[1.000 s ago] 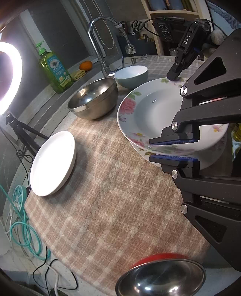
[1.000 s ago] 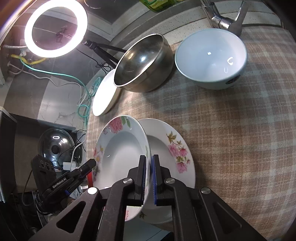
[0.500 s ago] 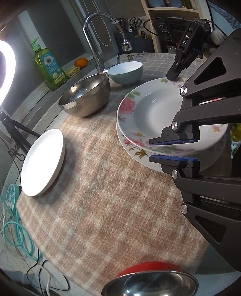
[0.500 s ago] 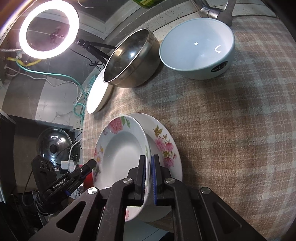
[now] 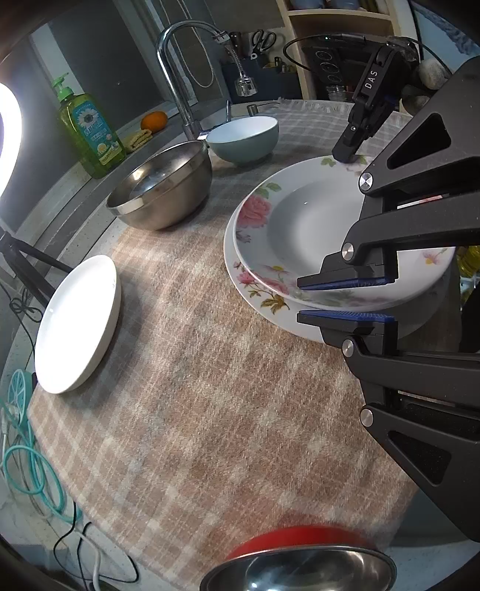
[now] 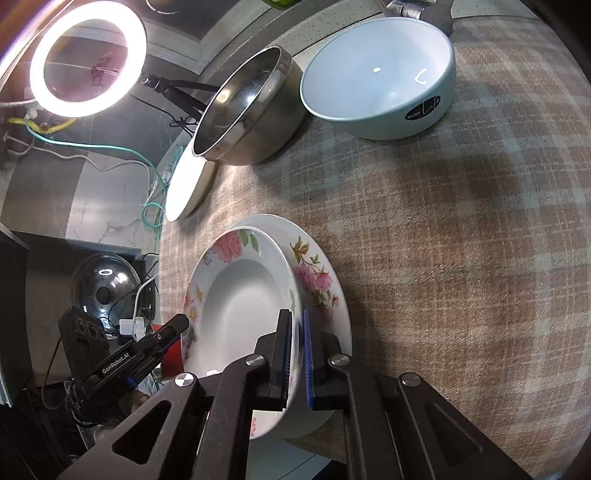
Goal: Organize plates and bowls
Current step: 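Settle the held flowered plate flat into the other flowered plate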
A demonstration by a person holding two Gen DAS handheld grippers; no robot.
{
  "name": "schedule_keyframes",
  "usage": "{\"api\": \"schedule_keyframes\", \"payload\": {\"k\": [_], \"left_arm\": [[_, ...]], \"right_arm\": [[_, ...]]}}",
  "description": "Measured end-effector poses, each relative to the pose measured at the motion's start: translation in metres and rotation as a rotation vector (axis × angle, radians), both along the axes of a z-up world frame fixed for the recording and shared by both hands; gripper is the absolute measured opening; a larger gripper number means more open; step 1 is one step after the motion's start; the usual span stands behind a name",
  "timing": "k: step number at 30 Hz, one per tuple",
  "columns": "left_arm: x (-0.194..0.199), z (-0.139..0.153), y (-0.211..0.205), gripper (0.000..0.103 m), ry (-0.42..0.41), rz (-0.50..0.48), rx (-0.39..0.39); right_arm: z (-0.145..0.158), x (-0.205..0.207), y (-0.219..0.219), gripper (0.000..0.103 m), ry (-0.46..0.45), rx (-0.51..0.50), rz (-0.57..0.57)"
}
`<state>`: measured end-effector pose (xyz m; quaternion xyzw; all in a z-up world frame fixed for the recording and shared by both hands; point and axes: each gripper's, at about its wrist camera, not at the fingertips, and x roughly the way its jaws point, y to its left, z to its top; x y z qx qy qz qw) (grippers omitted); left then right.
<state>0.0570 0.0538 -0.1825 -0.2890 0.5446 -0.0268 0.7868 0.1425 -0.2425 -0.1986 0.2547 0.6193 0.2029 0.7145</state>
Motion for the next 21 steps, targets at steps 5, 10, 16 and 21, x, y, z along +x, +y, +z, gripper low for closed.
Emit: {"api": "schedule_keyframes", "payload": {"k": [5,10,16,21], "left_arm": [[0.0008,-0.0025,-0.0015,0.009,0.004,-0.004,0.003],[0.0019,-0.0041,-0.0029,0.009,0.009,-0.011,0.008],[0.0047,-0.0057,-0.0031,0.009,0.011,-0.015,0.018],[0.0062,-0.0067,-0.0033,0.009,0.011,-0.02,0.019]], "right_arm": [[-0.0019,0.0005,-0.0003,0.006,0.004,-0.003,-0.002],[-0.0044,0.0007,-0.001,0.006,0.007,-0.005,-0.005],[-0.0062,0.0006,-0.0007,0.006,0.008,-0.007,-0.003],[-0.0073,0.0003,-0.0007,0.006,0.01,-0.011,-0.002]]}}
